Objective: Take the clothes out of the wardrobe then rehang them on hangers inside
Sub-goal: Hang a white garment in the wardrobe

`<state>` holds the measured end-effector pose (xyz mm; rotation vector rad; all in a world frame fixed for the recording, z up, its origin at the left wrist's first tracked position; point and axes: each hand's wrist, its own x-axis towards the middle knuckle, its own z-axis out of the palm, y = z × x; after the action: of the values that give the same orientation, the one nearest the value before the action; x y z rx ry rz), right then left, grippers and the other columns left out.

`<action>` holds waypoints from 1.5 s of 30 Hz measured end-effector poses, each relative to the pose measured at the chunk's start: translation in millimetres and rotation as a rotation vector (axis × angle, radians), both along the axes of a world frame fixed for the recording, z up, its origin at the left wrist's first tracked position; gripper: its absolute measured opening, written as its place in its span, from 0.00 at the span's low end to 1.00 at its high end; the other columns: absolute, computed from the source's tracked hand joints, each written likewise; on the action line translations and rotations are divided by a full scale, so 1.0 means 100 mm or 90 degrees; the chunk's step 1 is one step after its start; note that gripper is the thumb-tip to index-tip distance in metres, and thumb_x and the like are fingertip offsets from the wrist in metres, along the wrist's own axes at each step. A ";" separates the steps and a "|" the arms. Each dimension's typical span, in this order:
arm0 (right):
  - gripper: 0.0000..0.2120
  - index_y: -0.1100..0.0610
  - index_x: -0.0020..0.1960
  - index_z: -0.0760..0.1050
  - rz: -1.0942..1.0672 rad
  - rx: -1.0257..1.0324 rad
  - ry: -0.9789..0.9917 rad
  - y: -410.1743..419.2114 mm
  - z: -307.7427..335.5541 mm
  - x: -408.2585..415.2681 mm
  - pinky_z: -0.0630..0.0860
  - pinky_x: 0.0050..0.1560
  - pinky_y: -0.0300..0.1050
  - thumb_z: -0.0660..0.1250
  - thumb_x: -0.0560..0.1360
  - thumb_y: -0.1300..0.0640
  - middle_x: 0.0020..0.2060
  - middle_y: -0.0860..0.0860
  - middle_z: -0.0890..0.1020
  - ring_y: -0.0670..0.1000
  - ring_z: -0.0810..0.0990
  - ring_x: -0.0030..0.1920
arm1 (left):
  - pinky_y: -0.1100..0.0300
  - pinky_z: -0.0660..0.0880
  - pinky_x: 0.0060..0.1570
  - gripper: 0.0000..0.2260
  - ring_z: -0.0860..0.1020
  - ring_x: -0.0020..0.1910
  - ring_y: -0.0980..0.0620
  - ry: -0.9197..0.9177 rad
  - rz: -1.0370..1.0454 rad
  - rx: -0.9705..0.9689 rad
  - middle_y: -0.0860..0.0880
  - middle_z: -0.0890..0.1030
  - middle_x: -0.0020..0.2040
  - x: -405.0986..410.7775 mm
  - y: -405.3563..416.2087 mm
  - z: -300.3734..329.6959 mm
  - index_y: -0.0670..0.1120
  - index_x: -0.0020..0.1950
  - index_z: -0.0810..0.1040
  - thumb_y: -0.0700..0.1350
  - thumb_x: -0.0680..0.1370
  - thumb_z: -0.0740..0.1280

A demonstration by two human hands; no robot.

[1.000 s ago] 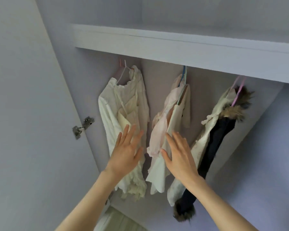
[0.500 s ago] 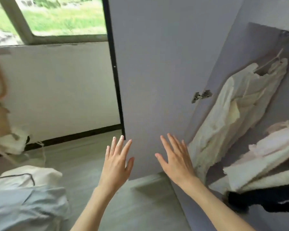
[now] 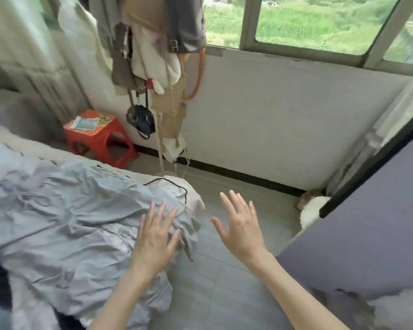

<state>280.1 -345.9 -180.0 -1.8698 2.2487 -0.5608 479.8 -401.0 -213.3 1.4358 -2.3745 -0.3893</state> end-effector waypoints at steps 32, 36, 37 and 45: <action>0.31 0.54 0.74 0.60 0.822 0.137 0.066 -0.87 -0.56 4.54 0.55 0.71 0.50 0.49 0.77 0.38 0.70 0.54 0.67 0.55 0.63 0.72 | 0.49 0.46 0.72 0.22 0.42 0.76 0.46 0.054 0.832 0.189 0.47 0.49 0.77 3.84 1.46 -0.57 0.50 0.75 0.57 0.51 0.81 0.52; 0.29 0.53 0.74 0.57 0.865 0.194 0.071 -0.62 -0.77 5.62 0.57 0.71 0.47 0.51 0.78 0.40 0.70 0.51 0.66 0.52 0.64 0.70 | 0.49 0.45 0.72 0.23 0.41 0.75 0.45 0.048 0.881 0.290 0.46 0.46 0.77 4.81 1.79 -0.79 0.50 0.76 0.53 0.52 0.81 0.50; 0.27 0.52 0.74 0.57 0.879 0.210 0.073 -0.57 -0.83 5.90 0.58 0.70 0.46 0.54 0.79 0.43 0.70 0.50 0.66 0.52 0.64 0.70 | 0.48 0.45 0.72 0.23 0.41 0.75 0.44 0.032 0.887 0.319 0.46 0.45 0.77 5.03 1.88 -0.87 0.51 0.76 0.52 0.53 0.81 0.49; 0.26 0.58 0.74 0.57 0.972 0.296 0.084 -0.41 -1.35 8.03 0.64 0.66 0.48 0.55 0.80 0.47 0.69 0.55 0.68 0.55 0.66 0.68 | 0.44 0.45 0.71 0.25 0.42 0.75 0.43 0.078 0.967 0.398 0.48 0.42 0.77 6.40 2.16 -1.54 0.54 0.76 0.46 0.54 0.81 0.52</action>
<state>1082.6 -387.3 -315.1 -2.5440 0.3763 0.3217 1120.2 -184.6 -367.4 2.7810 -0.5250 -0.7015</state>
